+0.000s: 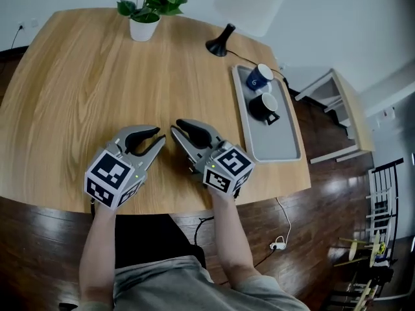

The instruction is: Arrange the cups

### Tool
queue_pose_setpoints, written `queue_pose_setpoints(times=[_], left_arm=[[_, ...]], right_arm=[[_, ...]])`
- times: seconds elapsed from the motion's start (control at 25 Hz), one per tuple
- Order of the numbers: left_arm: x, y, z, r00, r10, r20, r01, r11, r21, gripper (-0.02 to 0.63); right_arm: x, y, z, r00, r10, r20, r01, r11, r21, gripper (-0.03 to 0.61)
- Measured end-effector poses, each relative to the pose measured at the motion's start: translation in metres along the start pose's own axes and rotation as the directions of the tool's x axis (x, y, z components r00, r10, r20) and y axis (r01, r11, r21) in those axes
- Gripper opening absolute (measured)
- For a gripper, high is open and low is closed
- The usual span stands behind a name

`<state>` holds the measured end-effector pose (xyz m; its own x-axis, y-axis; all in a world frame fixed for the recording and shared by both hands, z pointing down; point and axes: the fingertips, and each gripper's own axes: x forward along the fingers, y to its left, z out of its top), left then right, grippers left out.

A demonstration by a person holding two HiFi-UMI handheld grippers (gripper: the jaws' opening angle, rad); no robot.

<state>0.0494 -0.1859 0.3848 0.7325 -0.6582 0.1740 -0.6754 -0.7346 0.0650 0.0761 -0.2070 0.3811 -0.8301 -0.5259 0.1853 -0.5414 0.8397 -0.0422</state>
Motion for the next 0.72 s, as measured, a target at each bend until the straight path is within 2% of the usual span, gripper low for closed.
queue_pose_setpoints(times=[0.72], left_arm=[[-0.0012, -0.0001, -0.0010, 1.000, 0.000, -0.006, 0.000, 1.000, 0.000, 0.077]], right_arm=[[0.0000, 0.0011, 0.0023, 1.000, -0.003, -0.001, 0.003, 1.000, 0.001, 0.074]])
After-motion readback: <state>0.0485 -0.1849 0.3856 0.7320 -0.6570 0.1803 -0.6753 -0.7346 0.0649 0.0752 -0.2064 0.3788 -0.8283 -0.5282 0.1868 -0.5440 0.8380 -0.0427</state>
